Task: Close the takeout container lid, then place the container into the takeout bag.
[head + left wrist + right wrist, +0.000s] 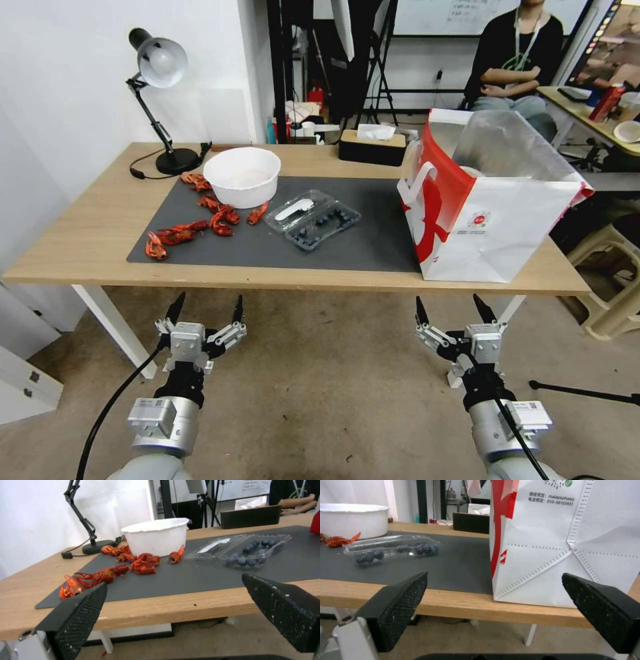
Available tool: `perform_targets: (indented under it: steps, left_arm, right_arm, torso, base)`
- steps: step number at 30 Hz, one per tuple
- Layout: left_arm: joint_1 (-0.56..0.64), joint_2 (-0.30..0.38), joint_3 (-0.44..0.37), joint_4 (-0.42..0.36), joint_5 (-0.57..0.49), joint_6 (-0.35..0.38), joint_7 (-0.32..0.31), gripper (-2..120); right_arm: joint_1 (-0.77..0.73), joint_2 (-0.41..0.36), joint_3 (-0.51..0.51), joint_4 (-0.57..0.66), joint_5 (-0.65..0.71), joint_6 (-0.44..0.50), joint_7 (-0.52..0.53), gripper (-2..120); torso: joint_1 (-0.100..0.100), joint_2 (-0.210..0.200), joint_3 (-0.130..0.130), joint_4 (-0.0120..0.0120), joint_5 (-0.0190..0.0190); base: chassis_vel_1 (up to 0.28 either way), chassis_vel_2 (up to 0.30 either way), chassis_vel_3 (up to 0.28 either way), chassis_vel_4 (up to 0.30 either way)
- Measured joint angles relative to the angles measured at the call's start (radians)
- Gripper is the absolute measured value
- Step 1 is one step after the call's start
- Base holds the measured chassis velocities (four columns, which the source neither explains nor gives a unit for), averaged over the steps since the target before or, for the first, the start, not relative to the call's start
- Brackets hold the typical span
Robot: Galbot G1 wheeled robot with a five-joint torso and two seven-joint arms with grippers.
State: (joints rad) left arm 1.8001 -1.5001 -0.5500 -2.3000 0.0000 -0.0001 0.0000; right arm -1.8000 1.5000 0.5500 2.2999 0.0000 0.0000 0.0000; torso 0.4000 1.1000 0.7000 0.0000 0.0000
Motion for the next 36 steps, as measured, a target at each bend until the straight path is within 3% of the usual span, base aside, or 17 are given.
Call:
perform_targets:
  steps: [26, 29, 31, 36]
  left_arm:
    - [-0.004, -0.007, 0.004, -0.002, -0.012, 0.016, -0.001, 100]
    - [-0.044, -0.070, 0.045, -0.042, -0.099, 0.141, -0.009, 100]
    - [-0.056, -0.094, 0.058, -0.052, -0.131, 0.163, -0.011, 100]
    - [-0.058, -0.108, 0.058, -0.050, -0.156, 0.123, -0.015, 100]
  right_arm:
    - [0.004, 0.000, 0.002, 0.002, 0.004, -0.011, 0.000, 100]
    - [0.039, -0.004, 0.034, 0.021, 0.042, -0.106, 0.001, 100]
    - [0.054, -0.006, 0.048, 0.030, 0.058, -0.148, 0.002, 100]
    - [0.112, -0.012, 0.100, 0.064, 0.120, -0.309, 0.005, 100]
  torso:
    - [0.000, 0.000, 0.000, 0.0000, 0.0002]
    - [0.000, 0.000, 0.000, 0.0000, 0.0002]
    - [0.000, 0.000, 0.000, -0.0003, 0.0000]
    - [0.000, 0.000, 0.000, 0.0001, -0.0001]
  base:
    - [0.000, 0.000, 0.000, 0.000]
    - [0.000, 0.000, 0.000, 0.000]
    - [0.000, 0.000, 0.000, 0.000]
    - [0.000, 0.000, 0.000, 0.000]
